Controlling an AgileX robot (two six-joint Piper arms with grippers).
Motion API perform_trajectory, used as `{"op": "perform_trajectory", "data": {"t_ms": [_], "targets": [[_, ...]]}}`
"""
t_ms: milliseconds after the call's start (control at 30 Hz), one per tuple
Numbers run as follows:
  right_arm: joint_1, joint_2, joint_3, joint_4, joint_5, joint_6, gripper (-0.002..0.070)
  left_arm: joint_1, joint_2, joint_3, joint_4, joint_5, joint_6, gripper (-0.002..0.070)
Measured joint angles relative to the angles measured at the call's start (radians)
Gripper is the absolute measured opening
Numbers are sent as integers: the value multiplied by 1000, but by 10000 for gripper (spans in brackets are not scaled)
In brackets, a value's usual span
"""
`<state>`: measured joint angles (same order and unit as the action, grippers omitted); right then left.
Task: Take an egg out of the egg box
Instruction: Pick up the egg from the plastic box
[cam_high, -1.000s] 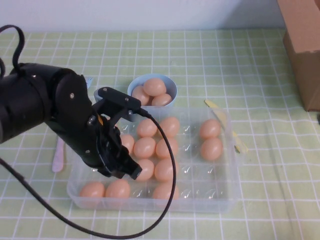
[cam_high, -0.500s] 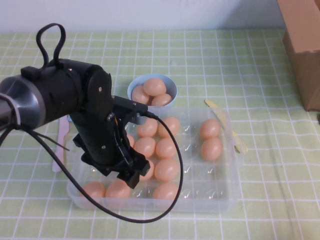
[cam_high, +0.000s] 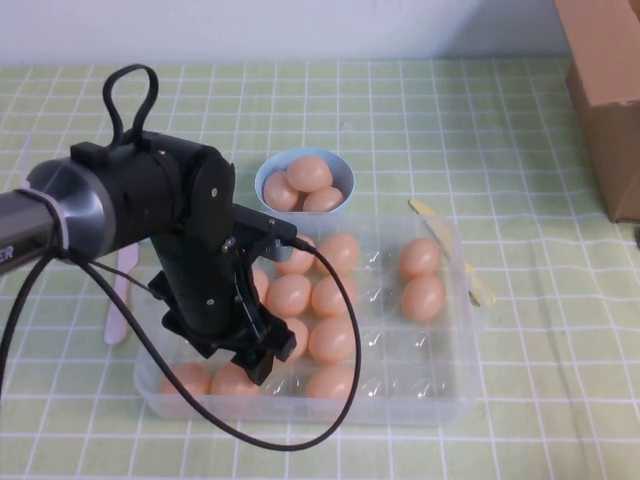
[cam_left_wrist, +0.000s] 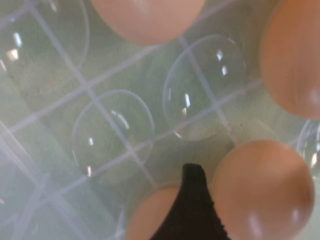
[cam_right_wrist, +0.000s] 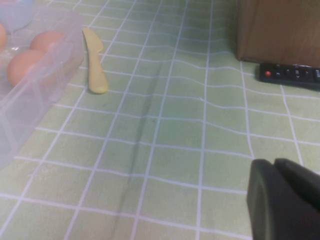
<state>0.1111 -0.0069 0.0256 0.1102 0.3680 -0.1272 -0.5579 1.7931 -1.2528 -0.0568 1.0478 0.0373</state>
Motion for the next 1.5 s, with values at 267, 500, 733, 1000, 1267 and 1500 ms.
{"op": "perform_trajectory", "data": {"t_ms": [267, 500, 733, 1000, 1267, 1500], "targets": [[0, 0, 0, 2, 0, 0, -17, 0, 16, 0, 2, 0, 0, 482], [0, 0, 0, 2, 0, 0, -17, 0, 51, 0, 2, 0, 0, 482], [0, 0, 0, 2, 0, 0, -17, 0, 52, 0, 2, -10, 0, 480], [0, 0, 0, 2, 0, 0, -17, 0, 73, 0, 2, -10, 0, 465], [0, 0, 0, 3, 0, 0, -17, 0, 73, 0, 2, -12, 0, 367], [0, 0, 0, 3, 0, 0, -17, 0, 62, -5, 2, -12, 2, 338]]}}
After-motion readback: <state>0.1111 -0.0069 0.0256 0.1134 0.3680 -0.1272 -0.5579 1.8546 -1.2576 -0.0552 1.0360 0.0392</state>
